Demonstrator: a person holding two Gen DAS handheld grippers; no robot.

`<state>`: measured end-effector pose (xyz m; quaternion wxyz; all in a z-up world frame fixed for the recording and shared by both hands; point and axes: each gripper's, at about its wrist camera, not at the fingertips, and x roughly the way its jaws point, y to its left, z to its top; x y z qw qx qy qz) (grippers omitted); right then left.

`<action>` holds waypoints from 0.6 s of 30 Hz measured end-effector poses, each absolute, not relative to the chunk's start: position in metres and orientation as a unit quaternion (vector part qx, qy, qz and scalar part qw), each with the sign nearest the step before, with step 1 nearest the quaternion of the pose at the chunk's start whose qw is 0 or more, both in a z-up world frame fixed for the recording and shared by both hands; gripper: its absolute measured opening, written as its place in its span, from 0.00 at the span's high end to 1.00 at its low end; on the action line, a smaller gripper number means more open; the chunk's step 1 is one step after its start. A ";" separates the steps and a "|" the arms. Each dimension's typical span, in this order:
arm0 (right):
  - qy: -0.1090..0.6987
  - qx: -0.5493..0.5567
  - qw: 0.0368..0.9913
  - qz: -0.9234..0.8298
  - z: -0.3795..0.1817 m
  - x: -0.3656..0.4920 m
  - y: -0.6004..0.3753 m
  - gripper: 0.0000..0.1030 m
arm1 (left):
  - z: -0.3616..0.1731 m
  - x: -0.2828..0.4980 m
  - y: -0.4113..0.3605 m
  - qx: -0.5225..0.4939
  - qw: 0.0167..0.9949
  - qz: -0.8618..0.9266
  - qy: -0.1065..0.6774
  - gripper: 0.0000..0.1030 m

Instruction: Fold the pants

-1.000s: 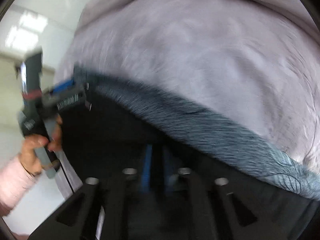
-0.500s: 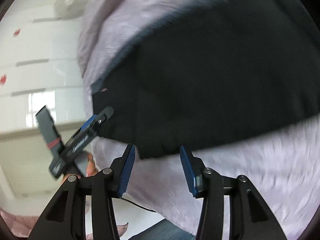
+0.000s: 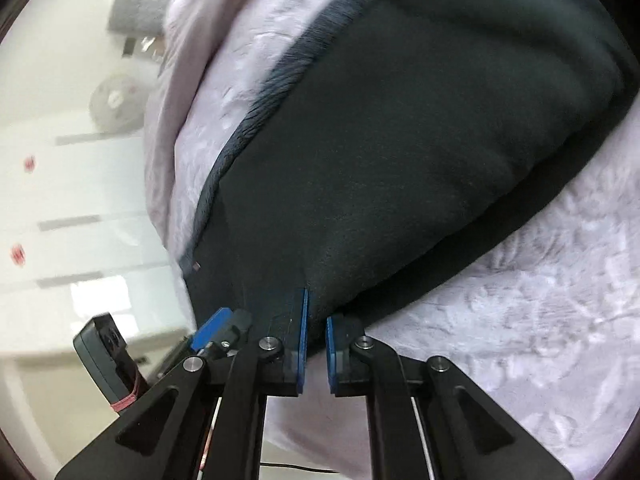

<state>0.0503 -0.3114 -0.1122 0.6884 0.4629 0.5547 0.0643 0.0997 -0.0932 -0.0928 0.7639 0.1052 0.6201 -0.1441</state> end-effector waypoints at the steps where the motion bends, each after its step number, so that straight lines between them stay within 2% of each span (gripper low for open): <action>1: 0.564 0.442 0.695 0.059 -0.113 0.048 -0.310 0.92 | -0.098 0.096 -0.094 0.108 0.767 -0.142 0.617 0.52; 6: 0.584 0.427 0.689 0.046 -0.129 0.038 -0.311 0.92 | -0.095 0.095 -0.098 0.114 0.769 -0.123 0.617 0.52; 10: 0.597 0.399 0.695 0.039 -0.111 0.043 -0.315 0.80 | -0.069 0.109 -0.099 0.104 0.787 -0.114 0.597 0.51; 11: 0.593 0.380 0.709 0.039 -0.100 0.043 -0.320 0.80 | -0.063 0.114 -0.102 0.102 0.794 -0.114 0.589 0.49; 12: 0.585 0.357 0.728 0.040 -0.088 0.046 -0.323 0.80 | -0.059 0.120 -0.105 0.100 0.799 -0.115 0.582 0.35; 13: 0.576 0.339 0.743 0.040 -0.079 0.049 -0.326 0.80 | -0.056 0.128 -0.109 0.097 0.806 -0.117 0.573 0.27; 18: 0.559 0.290 0.776 0.019 -0.070 0.086 -0.348 0.80 | -0.065 0.178 -0.137 0.113 0.826 -0.107 0.542 0.27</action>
